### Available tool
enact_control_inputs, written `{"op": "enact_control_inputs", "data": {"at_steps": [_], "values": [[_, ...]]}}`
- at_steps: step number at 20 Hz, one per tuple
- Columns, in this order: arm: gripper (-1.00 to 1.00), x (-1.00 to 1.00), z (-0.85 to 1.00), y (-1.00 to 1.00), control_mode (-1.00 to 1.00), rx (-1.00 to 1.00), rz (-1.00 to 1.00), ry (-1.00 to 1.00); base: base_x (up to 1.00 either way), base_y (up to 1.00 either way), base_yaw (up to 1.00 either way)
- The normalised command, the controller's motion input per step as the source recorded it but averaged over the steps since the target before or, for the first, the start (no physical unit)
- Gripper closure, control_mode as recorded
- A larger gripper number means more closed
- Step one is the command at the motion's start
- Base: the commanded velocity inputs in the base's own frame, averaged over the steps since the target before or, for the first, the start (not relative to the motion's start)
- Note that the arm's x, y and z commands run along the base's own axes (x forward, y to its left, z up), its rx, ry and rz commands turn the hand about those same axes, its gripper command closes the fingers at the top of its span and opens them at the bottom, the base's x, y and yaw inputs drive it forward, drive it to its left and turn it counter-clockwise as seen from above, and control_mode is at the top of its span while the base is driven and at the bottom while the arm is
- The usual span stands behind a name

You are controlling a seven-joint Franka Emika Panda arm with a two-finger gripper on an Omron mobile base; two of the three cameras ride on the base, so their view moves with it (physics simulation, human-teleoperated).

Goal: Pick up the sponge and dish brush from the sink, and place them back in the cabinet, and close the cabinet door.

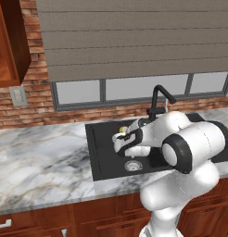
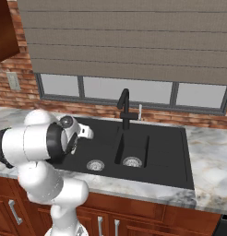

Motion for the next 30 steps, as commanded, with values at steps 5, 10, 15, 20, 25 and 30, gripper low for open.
{"op": "enact_control_inputs", "data": {"at_steps": [5, 10, 15, 20, 25, 30], "values": [[1.00, -0.44, 0.76, 0.00, -1.00, -0.01, 0.00, 0.00, 0.00, 0.00, 0.00], [1.00, -0.50, 0.74, 0.00, -1.00, -0.01, 0.00, 0.00, 0.00, 0.00, 0.00], [1.00, -0.46, 0.69, 0.00, -1.00, -0.01, 0.00, 0.01, 0.00, 0.00, 0.00], [1.00, -0.44, 0.54, 0.00, -1.00, -0.01, 0.00, 0.02, 0.00, 0.00, 0.00], [1.00, -0.34, 0.41, 0.00, -1.00, 0.00, 0.00, 0.00, 0.00, 0.00, 0.00], [1.00, -0.31, 0.34, -0.04, -1.00, 0.00, 0.00, 0.00, 0.00, 0.00, 0.00]]}}
